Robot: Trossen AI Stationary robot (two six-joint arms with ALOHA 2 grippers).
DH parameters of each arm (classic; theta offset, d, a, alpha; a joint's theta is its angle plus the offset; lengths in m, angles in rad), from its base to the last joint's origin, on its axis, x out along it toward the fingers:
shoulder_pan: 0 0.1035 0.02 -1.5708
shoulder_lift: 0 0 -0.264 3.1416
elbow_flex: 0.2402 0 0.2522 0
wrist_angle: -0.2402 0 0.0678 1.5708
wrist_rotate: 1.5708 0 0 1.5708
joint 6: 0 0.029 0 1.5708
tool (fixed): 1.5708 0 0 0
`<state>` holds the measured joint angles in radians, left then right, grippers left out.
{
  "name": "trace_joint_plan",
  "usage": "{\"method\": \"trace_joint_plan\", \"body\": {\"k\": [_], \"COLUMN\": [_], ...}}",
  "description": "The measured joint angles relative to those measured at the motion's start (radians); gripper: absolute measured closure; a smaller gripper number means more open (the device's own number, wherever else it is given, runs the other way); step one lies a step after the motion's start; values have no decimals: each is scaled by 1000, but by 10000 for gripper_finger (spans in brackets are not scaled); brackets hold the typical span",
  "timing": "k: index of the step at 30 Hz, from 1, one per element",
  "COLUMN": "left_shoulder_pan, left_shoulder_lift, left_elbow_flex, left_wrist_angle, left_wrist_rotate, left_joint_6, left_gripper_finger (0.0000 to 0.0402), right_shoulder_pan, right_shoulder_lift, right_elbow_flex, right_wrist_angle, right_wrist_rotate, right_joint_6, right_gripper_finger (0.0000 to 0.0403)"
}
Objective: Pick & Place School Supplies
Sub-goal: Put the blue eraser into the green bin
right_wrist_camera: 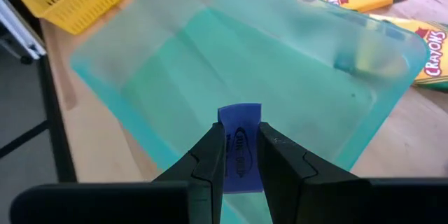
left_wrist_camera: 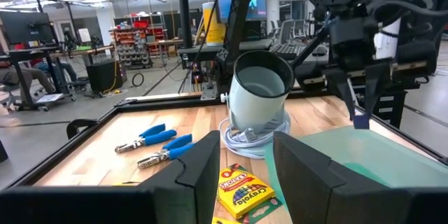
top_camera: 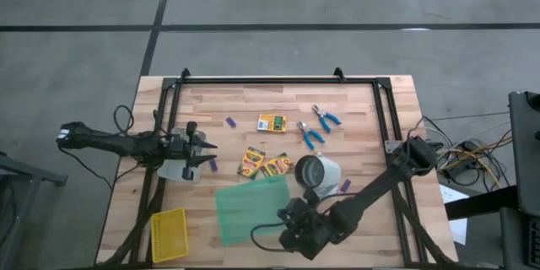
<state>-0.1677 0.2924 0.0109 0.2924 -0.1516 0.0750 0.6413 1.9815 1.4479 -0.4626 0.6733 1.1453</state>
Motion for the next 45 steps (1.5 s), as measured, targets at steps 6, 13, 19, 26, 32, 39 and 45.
{"method": "trace_joint_plan", "body": {"k": [6,13,19,26,32,39,45], "left_shoulder_pan": [0,0,0,0,0,0,0], "left_shoulder_lift": [0,0,0,0,0,0,0], "left_elbow_flex": [0,0,0,0,0,0,0], "left_wrist_angle": [-3,-4,-4,-3,-3,-4,-4], "left_wrist_rotate": [0,0,0,0,0,0,0], "left_joint_6": [0,0,0,0,0,0,0], "left_gripper_finger": [262,262,262,262,262,262,262], "right_shoulder_pan": [-30,-66,-75,-84,-91,-98,-100], "right_shoulder_lift": [2,8,19,32,32,32,32], "right_elbow_flex": [-2,-2,-3,-3,-3,-3,-2], "right_wrist_angle": [-13,-11,-10,-42,-75,-81,-78], "right_wrist_rotate": [-35,-151,-186,-254,-262,-306,-315], "right_joint_6": [11,26,33,112,160,165,163], "right_gripper_finger": [335,335,335,335,335,322,291]}}
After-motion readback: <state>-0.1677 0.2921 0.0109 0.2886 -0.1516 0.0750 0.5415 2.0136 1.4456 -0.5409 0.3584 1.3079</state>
